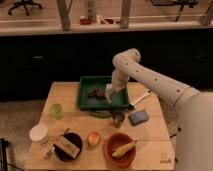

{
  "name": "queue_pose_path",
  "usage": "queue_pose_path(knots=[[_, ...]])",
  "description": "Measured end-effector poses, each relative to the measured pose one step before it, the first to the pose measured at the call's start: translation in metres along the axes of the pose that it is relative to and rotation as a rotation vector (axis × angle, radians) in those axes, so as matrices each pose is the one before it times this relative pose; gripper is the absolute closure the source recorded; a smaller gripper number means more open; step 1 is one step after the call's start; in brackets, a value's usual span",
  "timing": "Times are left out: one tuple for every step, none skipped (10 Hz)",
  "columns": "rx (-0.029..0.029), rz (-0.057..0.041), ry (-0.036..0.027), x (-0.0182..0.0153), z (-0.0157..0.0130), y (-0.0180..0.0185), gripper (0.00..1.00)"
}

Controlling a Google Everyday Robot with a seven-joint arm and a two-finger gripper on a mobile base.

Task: Place towel in tray

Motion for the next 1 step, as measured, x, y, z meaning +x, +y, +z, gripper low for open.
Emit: queue_pose_path(knots=[[-0.00427,-0.00145,-0.00299,0.00178,0.00345,-0.00196,1.00]])
